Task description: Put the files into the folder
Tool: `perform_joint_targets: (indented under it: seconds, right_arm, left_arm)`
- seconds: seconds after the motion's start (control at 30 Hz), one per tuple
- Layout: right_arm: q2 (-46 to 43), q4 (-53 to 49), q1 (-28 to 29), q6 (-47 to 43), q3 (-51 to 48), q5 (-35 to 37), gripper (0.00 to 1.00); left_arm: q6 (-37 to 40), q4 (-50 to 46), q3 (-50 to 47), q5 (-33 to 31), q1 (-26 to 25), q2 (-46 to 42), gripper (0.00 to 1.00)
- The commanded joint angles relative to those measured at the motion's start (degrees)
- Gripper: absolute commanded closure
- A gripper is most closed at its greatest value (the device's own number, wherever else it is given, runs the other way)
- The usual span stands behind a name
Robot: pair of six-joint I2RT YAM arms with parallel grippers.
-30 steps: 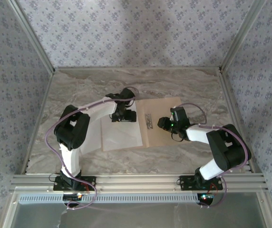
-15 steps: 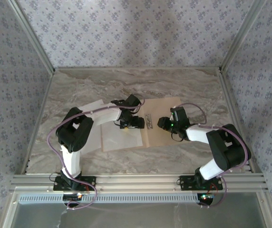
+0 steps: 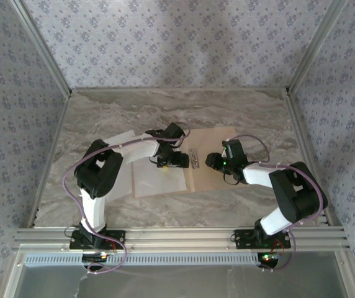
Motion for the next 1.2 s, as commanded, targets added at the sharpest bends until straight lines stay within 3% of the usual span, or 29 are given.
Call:
perform_joint_targets:
  seconds: [0.0,0.63,1.17]
  right_arm:
    - [2.70,-6.06,0.57,1.43,-1.67,1.20,0.57]
    - [2.87,-6.03,0.63,1.52,-1.69,1.31,0.56]
    - [2.66,-6.02,0.42,1.78,-1.96,1.49,0.56]
  left_arm:
    - [2.13,0.29,1.35,2.15,-0.56,1.78,0.21]
    - [9.35,-9.71,4.39,-1.96,0.25,1.96,0.21]
    - [14.13,-12.08,2.22,0.16,1.68,0.08,0.21]
